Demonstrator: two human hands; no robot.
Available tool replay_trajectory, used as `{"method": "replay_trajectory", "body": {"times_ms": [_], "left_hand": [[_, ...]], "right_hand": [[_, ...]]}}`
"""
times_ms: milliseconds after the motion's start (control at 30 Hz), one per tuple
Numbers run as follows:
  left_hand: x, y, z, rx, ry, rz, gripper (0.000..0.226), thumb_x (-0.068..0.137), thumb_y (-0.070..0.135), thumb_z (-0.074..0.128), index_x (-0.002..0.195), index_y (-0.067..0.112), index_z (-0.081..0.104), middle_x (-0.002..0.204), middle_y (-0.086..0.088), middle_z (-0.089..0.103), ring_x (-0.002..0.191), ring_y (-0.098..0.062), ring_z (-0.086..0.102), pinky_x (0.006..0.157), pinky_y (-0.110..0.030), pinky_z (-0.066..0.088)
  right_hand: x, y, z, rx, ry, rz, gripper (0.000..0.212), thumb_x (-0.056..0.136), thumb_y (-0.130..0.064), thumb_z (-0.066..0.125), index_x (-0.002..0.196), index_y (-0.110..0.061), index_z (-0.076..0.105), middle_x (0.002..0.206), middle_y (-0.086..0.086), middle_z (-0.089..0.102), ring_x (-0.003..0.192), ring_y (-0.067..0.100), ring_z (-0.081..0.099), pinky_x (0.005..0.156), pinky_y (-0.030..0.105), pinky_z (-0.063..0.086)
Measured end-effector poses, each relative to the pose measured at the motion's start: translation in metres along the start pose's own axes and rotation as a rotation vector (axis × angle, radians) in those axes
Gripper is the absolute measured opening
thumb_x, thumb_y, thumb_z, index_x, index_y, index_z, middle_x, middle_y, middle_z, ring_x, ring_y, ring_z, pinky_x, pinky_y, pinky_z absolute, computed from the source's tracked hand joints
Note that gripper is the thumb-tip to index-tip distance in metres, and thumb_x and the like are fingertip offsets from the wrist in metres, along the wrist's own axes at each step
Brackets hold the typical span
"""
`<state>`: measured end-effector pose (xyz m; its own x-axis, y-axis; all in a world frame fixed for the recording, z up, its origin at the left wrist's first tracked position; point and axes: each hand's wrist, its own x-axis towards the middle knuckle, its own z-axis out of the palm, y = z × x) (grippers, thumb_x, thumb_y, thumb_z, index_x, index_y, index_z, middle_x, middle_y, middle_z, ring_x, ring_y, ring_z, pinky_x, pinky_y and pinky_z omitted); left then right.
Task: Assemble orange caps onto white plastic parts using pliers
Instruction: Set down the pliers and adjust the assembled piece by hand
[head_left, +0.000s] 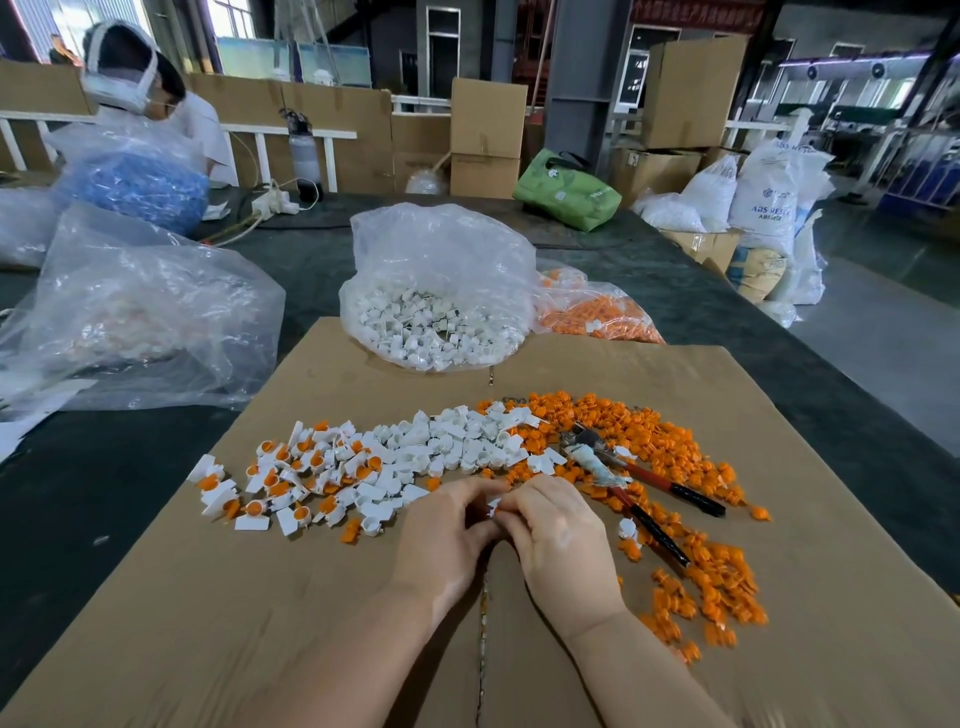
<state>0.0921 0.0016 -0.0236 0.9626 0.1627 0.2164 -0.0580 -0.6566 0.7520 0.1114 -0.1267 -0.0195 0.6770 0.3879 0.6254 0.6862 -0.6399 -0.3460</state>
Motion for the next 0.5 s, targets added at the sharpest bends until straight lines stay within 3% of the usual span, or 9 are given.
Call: {"method": "replay_trajectory", "body": {"times_ms": [167,500], "left_hand": [[-0.0004,0.0,0.0008,0.041,-0.003,0.013,0.027,0.082,0.02,0.07,0.107,0.029,0.067,0.089,0.02,0.057,0.078,0.007,0.049,0.067,0.004,0.032],[-0.0005,0.0011,-0.0014,0.041,-0.036,0.021,0.027,0.084,0.018,0.069,0.109,0.028,0.067,0.088,0.021,0.055,0.078,0.007,0.049,0.068,0.004,0.033]], "right_hand": [[0.0,-0.001,0.0019,-0.034,-0.024,-0.015,0.016,0.07,0.001,0.077,0.068,-0.004,0.062,0.069,0.007,0.059,0.064,0.025,0.057,0.056,0.035,0.052],[-0.0008,-0.0005,0.0024,-0.078,0.006,-0.03,0.025,0.063,0.002,0.081,0.064,-0.005,0.057,0.064,0.006,0.055,0.059,0.023,0.054,0.063,0.024,0.038]]}}
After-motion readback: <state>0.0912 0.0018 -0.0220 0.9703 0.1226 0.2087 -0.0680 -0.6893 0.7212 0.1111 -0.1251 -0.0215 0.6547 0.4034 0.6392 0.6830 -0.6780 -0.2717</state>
